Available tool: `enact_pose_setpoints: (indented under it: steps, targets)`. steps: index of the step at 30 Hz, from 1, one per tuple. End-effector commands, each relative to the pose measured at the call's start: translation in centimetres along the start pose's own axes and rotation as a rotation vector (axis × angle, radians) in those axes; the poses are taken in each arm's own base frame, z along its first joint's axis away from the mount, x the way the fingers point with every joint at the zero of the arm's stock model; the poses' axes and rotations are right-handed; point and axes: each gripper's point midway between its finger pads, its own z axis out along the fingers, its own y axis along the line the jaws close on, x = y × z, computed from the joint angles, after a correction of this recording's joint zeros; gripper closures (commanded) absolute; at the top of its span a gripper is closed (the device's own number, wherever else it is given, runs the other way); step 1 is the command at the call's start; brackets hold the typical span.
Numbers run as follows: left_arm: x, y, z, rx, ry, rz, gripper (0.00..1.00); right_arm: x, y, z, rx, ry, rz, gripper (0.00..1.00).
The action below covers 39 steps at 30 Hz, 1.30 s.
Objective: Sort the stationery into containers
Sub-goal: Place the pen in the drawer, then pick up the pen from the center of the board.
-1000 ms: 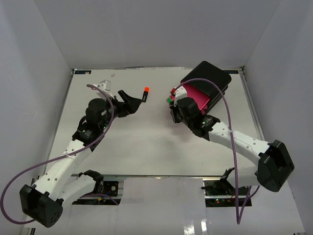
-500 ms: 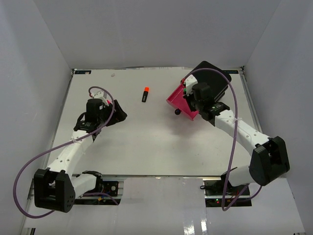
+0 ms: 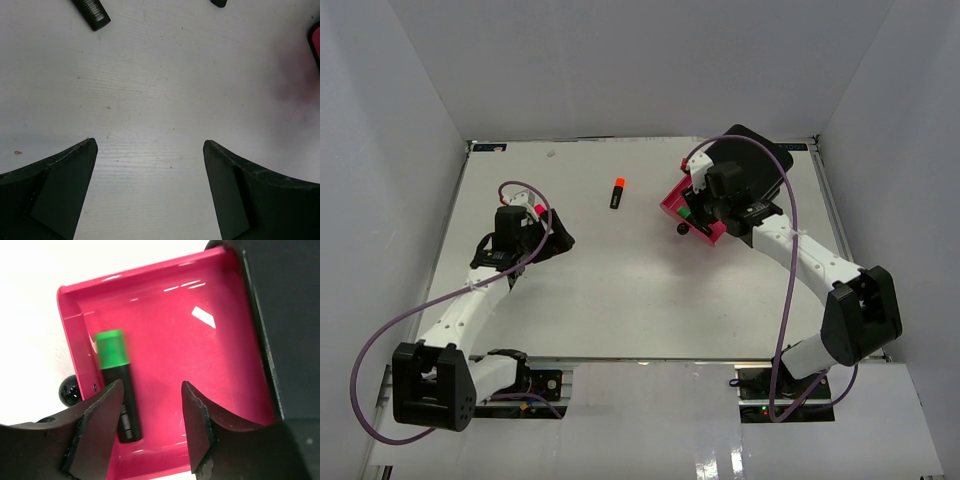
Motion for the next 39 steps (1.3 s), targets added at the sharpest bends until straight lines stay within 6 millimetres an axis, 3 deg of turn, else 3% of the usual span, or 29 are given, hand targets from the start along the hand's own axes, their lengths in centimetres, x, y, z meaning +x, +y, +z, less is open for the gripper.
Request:
enact_pose_setpoints:
  steps: [1,7,8,9,12,13,14,15,17,19,20,22,23,24,26,30,39]
  targets:
    - [-0.7,0.2,0.1,-0.018,-0.015,-0.014,0.02,-2.9,-1.2,-1.1,0.036,-0.072,-0.004,0.42]
    - [-1.4,1.5,1.4,-0.125,0.006,-0.071,0.02,-4.7,-2.1,-4.7,0.076,-0.164,0.044,0.28]
    - [-1.8,1.8,1.5,-0.147,0.001,-0.079,0.02,-4.1,-2.0,-5.0,0.076,-0.165,0.056,0.25]
    - [-2.1,2.4,1.7,-0.192,-0.008,-0.09,0.02,-5.3,-2.5,-6.8,0.095,-0.233,0.078,0.24]
    - [-3.3,3.1,3.1,-0.259,-0.012,-0.126,0.02,-5.4,-2.7,-10.1,0.122,-0.364,0.126,0.04]
    - [-3.8,3.2,4.1,-0.277,-0.003,-0.137,0.02,-5.5,-2.7,-11.0,0.125,-0.402,0.144,0.04]
    - [-4.0,3.4,4.6,-0.293,0.0,-0.141,0.02,-5.8,-3.0,-12.9,0.134,-0.464,0.154,0.1]
    - [-4.2,3.7,5.0,-0.312,0.003,-0.148,0.02,-4.7,-2.6,-12.7,0.129,-0.459,0.159,0.1]
    - [-5.1,4.1,6.5,-0.344,0.003,-0.168,0.02,-4.8,-2.4,-14.2,0.121,-0.511,0.18,0.1]
    - [-6.8,4.2,7.4,-0.346,-0.015,-0.189,0.02,-3.6,-1.8,-14.2,0.1,-0.506,0.204,0.1]
    - [-6.4,4.9,8.5,-0.366,0.01,-0.195,0.02,-4.1,-1.7,-14.9,0.092,-0.551,0.234,0.1]
    - [-7.0,5.6,9.5,-0.39,0.012,-0.204,0.02,-3.0,-0.9,-14.5,0.061,-0.551,0.246,0.1]
    - [-8.4,5.5,10.0,-0.395,-0.009,-0.21,0.02,-3.2,-0.8,-15.0,0.057,-0.579,0.252,0.1]
    - [-7.8,6.3,10.9,-0.424,0.018,-0.214,0.02,-3.0,-0.6,-14.9,0.05,-0.584,0.253,0.1]
    - [-9.1,6.7,11.7,-0.451,0.002,-0.22,0.02,-2.5,-0.5,-14.8,0.051,-0.58,0.26,0.1]
    - [-8.5,9.0,14.6,-0.526,0.059,-0.232,0.02,-2.8,0.2,-14.7,0.006,-0.592,0.256,0.1]
    - [-9.0,10.8,17.5,-0.582,0.097,-0.217,0.09,-2.5,1.3,-14.2,-0.043,-0.597,0.246,0.1]
